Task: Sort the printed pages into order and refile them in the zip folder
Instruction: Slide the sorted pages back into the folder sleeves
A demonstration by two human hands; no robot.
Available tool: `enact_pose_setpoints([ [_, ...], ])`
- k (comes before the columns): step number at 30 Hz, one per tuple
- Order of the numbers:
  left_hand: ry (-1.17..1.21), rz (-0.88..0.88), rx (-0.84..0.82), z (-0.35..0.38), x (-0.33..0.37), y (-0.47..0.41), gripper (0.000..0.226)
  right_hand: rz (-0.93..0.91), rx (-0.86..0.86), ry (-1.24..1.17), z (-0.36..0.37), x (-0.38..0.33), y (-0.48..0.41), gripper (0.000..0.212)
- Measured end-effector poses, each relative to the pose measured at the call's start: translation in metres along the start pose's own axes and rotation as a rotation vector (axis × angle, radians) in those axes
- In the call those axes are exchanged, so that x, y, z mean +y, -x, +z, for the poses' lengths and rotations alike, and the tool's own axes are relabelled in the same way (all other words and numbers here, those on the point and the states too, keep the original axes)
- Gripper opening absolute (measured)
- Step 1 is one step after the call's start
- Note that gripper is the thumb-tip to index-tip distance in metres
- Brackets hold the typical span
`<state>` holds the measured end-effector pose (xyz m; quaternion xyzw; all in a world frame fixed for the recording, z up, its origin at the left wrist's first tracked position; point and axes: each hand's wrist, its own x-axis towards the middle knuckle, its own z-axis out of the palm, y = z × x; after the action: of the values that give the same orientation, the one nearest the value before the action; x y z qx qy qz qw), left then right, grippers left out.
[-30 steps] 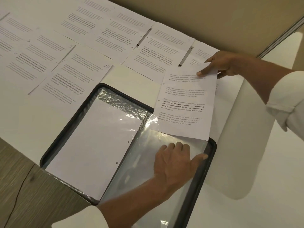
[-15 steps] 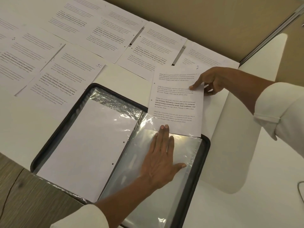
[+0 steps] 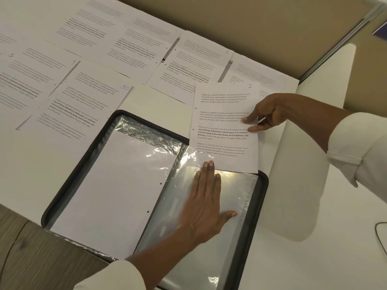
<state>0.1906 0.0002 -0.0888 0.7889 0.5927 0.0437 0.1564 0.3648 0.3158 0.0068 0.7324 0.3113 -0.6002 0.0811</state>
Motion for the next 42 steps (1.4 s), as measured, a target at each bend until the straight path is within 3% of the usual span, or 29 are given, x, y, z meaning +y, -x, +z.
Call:
enact_pose_setpoints([
  [8,0.032,0.006,0.004,-0.004,0.002,0.002,0.107,0.019,0.019,-0.118,-0.004,0.01,0.002,0.051],
  [20,0.064,0.016,0.025,0.005,0.003,0.0,0.107,0.063,0.051,-0.205,0.017,0.033,0.001,0.052],
  [31,0.061,0.054,0.003,0.004,0.004,0.0,0.106,0.048,0.124,-0.261,0.024,0.038,0.007,0.027],
  [42,0.056,0.131,-0.024,0.002,0.016,-0.014,0.111,0.013,0.121,-0.334,0.023,0.037,0.005,0.047],
])
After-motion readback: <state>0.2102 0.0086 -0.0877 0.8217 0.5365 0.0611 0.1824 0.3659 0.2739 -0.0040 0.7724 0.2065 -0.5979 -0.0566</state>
